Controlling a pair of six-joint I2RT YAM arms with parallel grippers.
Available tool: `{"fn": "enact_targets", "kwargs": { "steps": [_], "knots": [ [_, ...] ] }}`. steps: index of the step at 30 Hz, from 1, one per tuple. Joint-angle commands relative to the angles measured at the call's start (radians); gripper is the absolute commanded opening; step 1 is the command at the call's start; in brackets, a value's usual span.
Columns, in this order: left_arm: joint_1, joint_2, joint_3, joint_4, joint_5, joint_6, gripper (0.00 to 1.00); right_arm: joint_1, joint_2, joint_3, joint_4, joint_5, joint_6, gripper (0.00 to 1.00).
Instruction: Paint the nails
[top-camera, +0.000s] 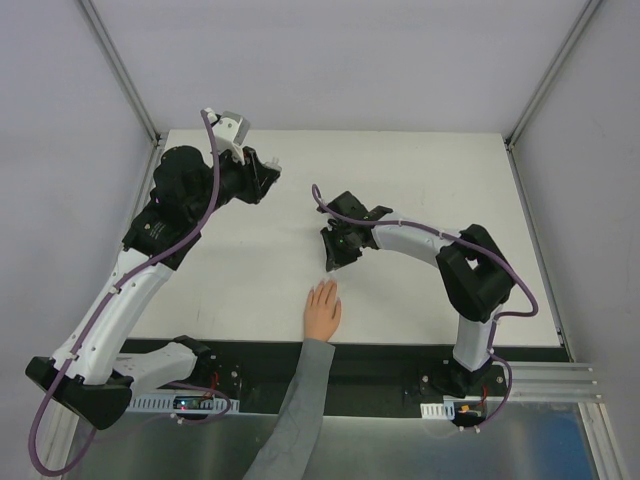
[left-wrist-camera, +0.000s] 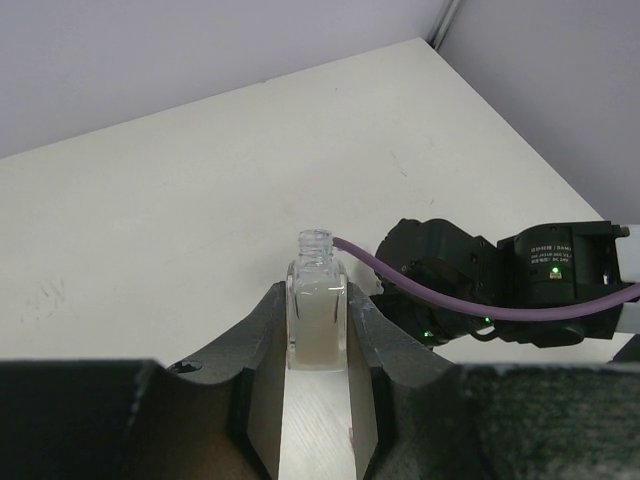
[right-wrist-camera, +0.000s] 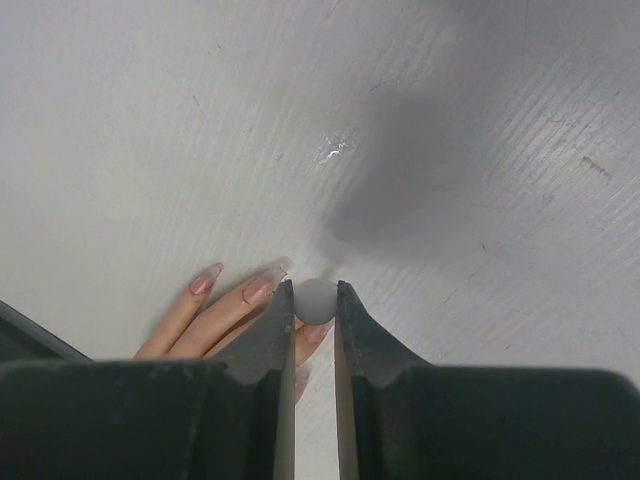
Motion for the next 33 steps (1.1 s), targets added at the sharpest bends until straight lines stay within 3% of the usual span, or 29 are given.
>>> {"fn": "enact_targets", "kwargs": {
  "steps": [1,33],
  "knots": [
    [0.012,0.002,0.03,0.058,0.028,-0.006,0.0,-0.006,0.004,0.026,-0.004,-0.014,0.013,0.01],
    [0.04,0.037,0.059,0.058,0.065,-0.002,0.0,-0.043,0.016,0.084,-0.041,0.041,-0.001,0.01]
  ]
}}
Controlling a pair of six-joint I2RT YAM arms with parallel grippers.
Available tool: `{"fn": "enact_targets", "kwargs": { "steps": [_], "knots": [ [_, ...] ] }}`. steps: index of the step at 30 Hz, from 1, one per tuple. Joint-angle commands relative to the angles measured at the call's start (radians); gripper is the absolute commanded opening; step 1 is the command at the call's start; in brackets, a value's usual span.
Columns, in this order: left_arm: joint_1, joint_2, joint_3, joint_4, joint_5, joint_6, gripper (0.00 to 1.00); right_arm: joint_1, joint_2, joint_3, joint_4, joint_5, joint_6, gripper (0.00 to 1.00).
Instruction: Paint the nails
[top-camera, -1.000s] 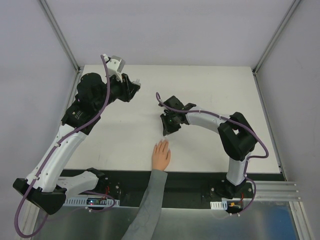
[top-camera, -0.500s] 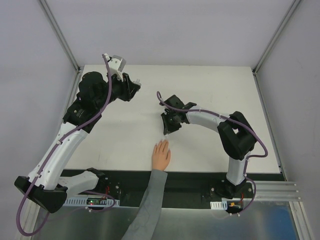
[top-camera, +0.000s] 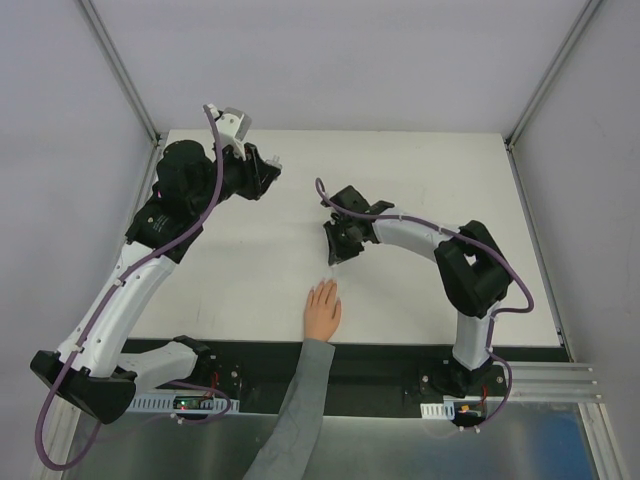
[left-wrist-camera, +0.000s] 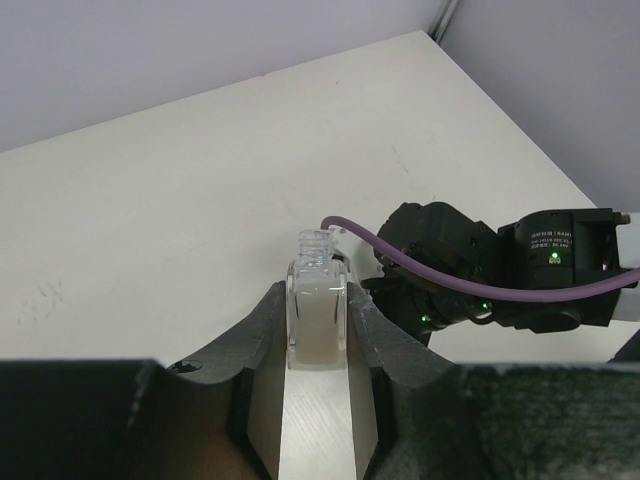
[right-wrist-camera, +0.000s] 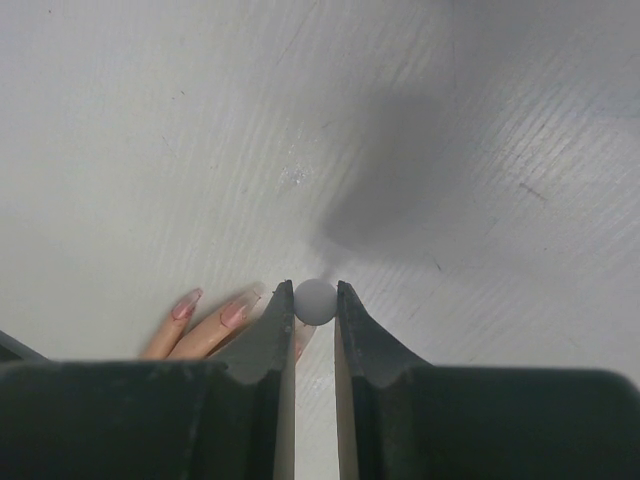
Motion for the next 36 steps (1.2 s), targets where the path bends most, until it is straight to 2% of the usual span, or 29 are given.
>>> {"fn": "enact_targets", "kwargs": {
  "steps": [1,11,19,36],
  "knots": [
    [0.008,0.001,0.045,0.057,0.022,-0.002,0.0,-0.009,-0.029,0.047,-0.041,0.038,-0.005,0.0],
    [0.01,-0.018,0.025,0.063,0.022,-0.01,0.0,0.028,-0.112,-0.005,-0.028,-0.006,-0.01,0.01],
    [0.01,-0.025,0.024,0.066,0.028,-0.015,0.0,0.037,-0.06,-0.002,-0.016,-0.046,0.004,0.0],
    [0.011,-0.021,0.025,0.066,0.024,-0.01,0.0,0.028,-0.014,0.015,-0.03,-0.032,0.007,0.01]
  ]
}}
